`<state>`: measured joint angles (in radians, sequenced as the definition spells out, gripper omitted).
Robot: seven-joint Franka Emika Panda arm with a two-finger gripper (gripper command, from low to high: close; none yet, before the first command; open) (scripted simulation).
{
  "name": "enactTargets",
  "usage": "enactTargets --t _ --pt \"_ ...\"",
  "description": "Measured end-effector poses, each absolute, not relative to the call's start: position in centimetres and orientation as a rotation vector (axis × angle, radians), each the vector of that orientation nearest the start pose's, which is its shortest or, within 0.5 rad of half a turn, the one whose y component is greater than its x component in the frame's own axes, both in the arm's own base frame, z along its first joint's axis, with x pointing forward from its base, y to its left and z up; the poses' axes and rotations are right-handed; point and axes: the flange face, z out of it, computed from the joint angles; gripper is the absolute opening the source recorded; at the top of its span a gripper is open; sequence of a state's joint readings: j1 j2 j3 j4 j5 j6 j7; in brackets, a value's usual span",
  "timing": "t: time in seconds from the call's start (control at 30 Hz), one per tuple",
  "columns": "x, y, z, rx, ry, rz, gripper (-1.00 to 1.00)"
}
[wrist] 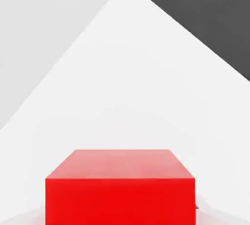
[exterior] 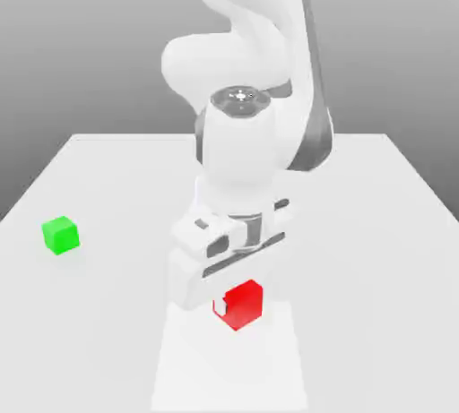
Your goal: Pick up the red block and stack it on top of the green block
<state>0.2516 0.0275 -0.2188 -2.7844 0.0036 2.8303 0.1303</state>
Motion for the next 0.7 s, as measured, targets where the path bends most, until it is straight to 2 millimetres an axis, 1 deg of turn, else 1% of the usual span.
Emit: enactTargets --t 0.2,0.23,0.27,0.3,0.4,0.5,0.53,0.57,0.6,0.63,0.7 --pt "37.4 1.1 21.0 -3.138 0.171 -0.005 -1.00" --pt "37.2 0.9 20.9 -3.140 0.173 0.007 -1.00" --pt "37.0 0.1 20.6 -3.143 0.190 0.027 -1.00" --pt "36.8 -1.1 20.4 -3.145 0.227 0.049 -1.00" --pt "35.8 -5.9 19.8 -3.139 0.382 0.106 -1.00" --pt "34.0 -11.1 19.7 -3.114 0.560 0.148 -1.00" --pt "33.1 -13.2 19.7 -3.097 0.640 0.159 -1.00" --pt "31.8 -16.0 19.7 -3.069 0.754 0.169 -1.00" --pt "29.6 -19.6 19.9 -3.023 0.906 0.177 -1.00" --pt "27.6 -22.4 20.1 -2.979 1.028 0.181 -1.00" --pt "25.1 -25.1 20.6 -2.933 1.142 0.177 -1.00"
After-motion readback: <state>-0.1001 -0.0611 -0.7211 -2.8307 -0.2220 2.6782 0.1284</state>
